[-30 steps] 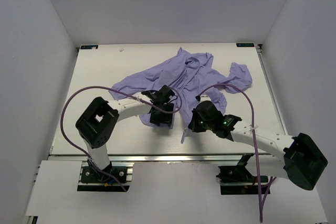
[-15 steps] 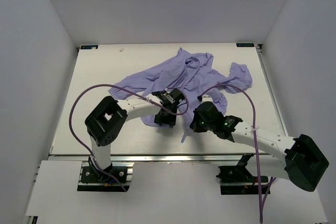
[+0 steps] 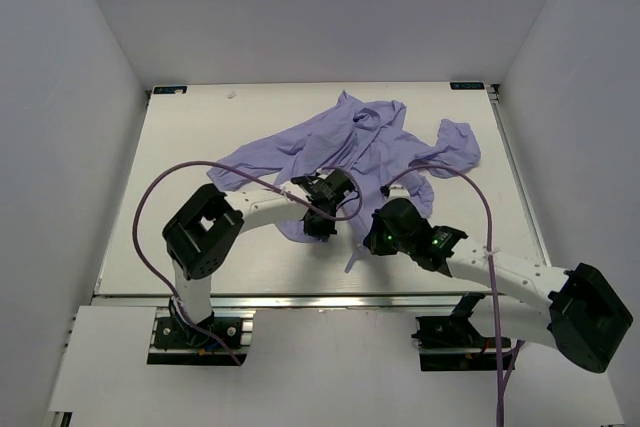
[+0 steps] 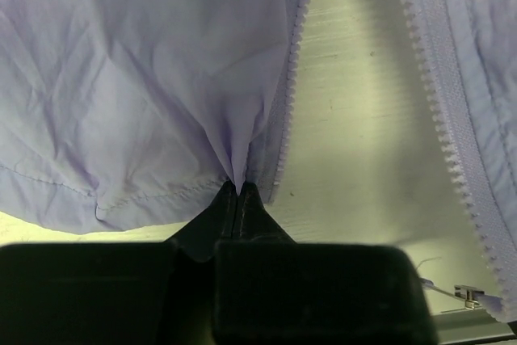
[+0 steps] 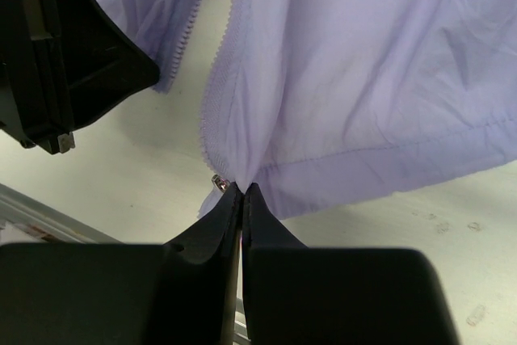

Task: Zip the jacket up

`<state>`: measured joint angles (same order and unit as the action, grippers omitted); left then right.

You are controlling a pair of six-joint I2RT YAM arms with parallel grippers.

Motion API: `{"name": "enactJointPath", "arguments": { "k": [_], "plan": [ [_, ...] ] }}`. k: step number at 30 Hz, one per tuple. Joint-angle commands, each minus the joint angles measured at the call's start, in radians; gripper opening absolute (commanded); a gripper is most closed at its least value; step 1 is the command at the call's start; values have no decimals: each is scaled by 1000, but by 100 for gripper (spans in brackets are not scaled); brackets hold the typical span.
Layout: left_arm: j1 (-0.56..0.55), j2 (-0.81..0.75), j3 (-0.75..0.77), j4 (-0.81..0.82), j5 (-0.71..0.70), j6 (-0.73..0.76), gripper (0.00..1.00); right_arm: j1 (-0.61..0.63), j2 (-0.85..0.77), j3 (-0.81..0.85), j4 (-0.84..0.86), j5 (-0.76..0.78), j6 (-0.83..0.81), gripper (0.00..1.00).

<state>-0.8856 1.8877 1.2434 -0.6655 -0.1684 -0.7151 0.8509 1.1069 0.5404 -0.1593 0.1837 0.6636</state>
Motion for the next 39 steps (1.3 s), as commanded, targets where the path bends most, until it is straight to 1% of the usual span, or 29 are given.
{"name": "enactJointPath", "arguments": {
  "k": [1,4,5,7,8,10,11,12,15,20,26,35,39],
  "plan": [
    [2,-57,-53,30,-25,11,0,-4,-39,-19,107,-33,14,0],
    [4,-172,-64,89,-14,28,0,-3,-73,-34,180,-55,27,0],
    [2,-255,-85,130,-10,34,0,-3,-85,-37,194,-56,33,0],
    [2,-341,-117,180,-5,42,0,-3,-123,-49,225,-53,33,0],
    [2,-420,-155,231,-5,40,0,-3,-140,-59,237,-52,37,0],
    [4,-493,-200,294,13,40,0,-3,-192,-92,296,-62,59,0],
    [2,-556,-247,353,21,29,0,-3,-211,-108,355,-73,68,0],
    [2,-584,-274,392,42,29,0,-4,-235,-131,381,-84,74,0],
    [2,-665,-351,500,47,20,0,-4,-255,-132,415,-108,80,0],
    [4,-710,-389,550,41,20,0,-6,-254,-108,420,-151,68,0],
    [2,-726,-452,653,95,8,0,-6,-242,-125,471,-162,105,0],
    [4,-743,-498,658,89,-1,0,-6,-196,-126,527,-141,114,0],
    [2,-740,-501,687,98,0,0,-6,-186,-119,520,-130,114,0]
  ]
}}
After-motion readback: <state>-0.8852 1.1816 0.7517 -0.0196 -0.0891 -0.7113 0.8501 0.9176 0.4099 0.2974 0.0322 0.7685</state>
